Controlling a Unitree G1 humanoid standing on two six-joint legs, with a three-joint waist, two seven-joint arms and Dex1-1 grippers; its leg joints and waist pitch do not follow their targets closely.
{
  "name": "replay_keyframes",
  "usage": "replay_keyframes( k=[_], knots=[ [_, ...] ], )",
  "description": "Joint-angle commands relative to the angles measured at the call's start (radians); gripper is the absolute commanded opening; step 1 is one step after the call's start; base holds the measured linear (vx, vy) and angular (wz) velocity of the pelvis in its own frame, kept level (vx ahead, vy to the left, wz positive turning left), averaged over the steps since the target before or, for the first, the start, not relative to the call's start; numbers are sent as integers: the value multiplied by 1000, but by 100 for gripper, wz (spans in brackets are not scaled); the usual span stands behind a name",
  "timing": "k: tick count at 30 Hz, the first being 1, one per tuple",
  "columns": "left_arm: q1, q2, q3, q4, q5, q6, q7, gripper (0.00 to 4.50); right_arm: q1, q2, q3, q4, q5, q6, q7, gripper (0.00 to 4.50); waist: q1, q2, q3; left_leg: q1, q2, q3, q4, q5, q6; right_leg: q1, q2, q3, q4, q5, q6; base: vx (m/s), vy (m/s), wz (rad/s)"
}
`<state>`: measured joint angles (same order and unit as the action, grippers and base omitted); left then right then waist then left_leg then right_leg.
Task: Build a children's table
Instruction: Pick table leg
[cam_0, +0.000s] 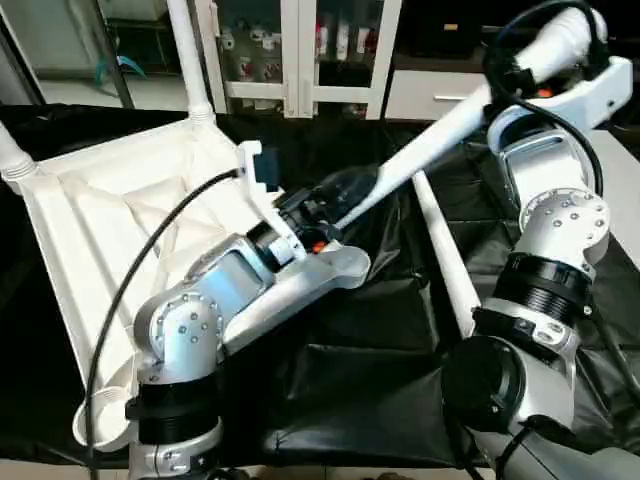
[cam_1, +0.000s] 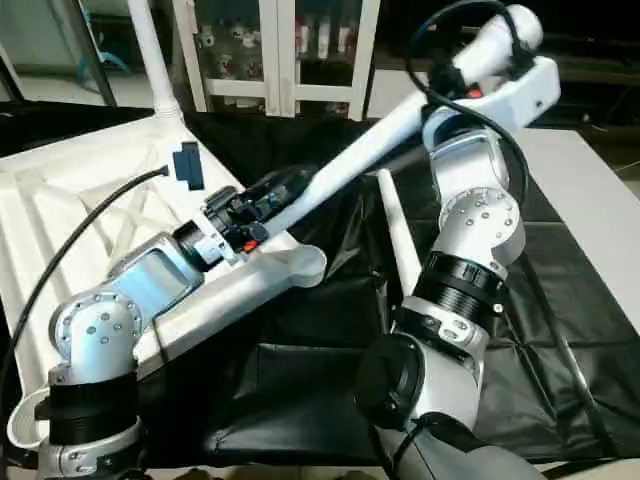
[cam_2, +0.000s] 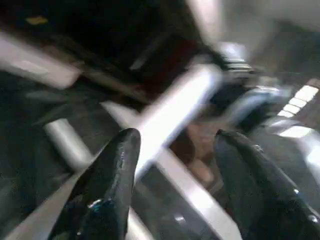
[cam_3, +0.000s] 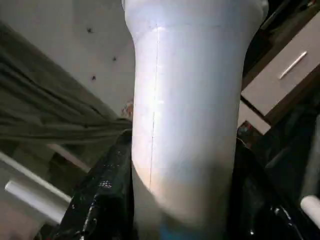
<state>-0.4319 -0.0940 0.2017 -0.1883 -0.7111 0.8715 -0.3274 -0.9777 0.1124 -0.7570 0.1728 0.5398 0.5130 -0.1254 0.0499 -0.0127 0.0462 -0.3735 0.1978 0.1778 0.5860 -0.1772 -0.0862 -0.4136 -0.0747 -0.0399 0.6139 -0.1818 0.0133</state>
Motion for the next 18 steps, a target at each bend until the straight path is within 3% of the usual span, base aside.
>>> replay_keyframes(
  k=[1, 2, 3, 5, 8, 10, 11, 12, 14, 15, 18],
  knots=[
    [11, -16, 31, 28, 1, 34, 121, 264, -18, 2, 7, 17, 17, -37, -9, 184, 3, -6, -69, 8, 4, 4, -55, -98, -7, 58, -25, 28, -62, -80, -88, 0, 0, 0],
    [11, -16, 31, 28, 1, 34, 121, 264, -18, 2, 7, 17, 17, -37, -9, 184, 2, -6, -71, 7, 4, 4, -53, -96, -7, 57, -25, 28, -59, -65, -94, 0, 0, 0],
    [28, 34, -17, 37, 74, 3, 120, 264, -15, -3, 27, 32, 24, -25, -7, 184, 3, -5, -71, 8, 4, 4, -53, -91, 3, 57, -24, 26, -60, -57, -100, 0, 0, 0],
    [35, 85, -68, 37, 134, -36, 80, 264, -5, 1, 43, 36, 29, -7, -7, 184, 3, -9, -70, 6, 4, 3, -54, -89, 11, 57, -25, 25, -62, -71, -94, 0, 0, 0],
    [36, 118, -105, 29, 168, -68, 39, 264, 6, 9, 57, 36, 32, -1, -16, 184, 4, -3, -73, 10, 6, 3, -51, -57, 12, 53, -26, 26, -54, -35, -99, 0, 0, 0],
    [31, 211, -231, -2, 301, -226, -69, 264, 13, 14, 67, 34, 41, 4, -21, 184, 9, -4, -74, 9, 7, 2, -50, -43, 21, 53, -27, 24, -54, -23, -104, 0, 0, 0],
    [31, 211, -231, -2, 301, -226, -69, 264, 13, 14, 67, 34, 41, 4, -21, 184, 10, -1, -74, 10, 8, 1, -51, -44, 22, 51, -28, 24, -52, -25, -102, 0, 0, 0],
    [24, 276, -317, -11, 385, -335, -126, 264, 15, 15, 73, 38, 49, 5, -23, 184, 10, -1, -72, 9, 9, 0, -52, -49, 17, 51, -29, 24, -52, -31, -99, 0, 0, 0],
    [14, 325, -378, 2, 453, -454, -184, 264, 15, 15, 78, 41, 55, 4, -24, 184, 14, 2, -71, 13, 10, 0, -54, -63, 13, 47, -31, 25, -56, -52, -93, 0, 0, 0],
    [11, 321, -373, -2, 430, -457, -211, 264, 15, 15, 81, 41, 59, 6, -25, 184, 11, 1, -71, 12, 10, 3, -54, -66, -13, 49, -33, 28, -48, -43, -102, 0, 0, 0],
    [15, 346, -393, -26, 383, -432, -303, 264, 19, 18, 87, 34, 66, 13, -30, 184, 10, 1, -71, 10, 8, 5, -54, -77, -35, 50, -33, 29, -45, -40, -122, 0, 0, 0]
  ],
)
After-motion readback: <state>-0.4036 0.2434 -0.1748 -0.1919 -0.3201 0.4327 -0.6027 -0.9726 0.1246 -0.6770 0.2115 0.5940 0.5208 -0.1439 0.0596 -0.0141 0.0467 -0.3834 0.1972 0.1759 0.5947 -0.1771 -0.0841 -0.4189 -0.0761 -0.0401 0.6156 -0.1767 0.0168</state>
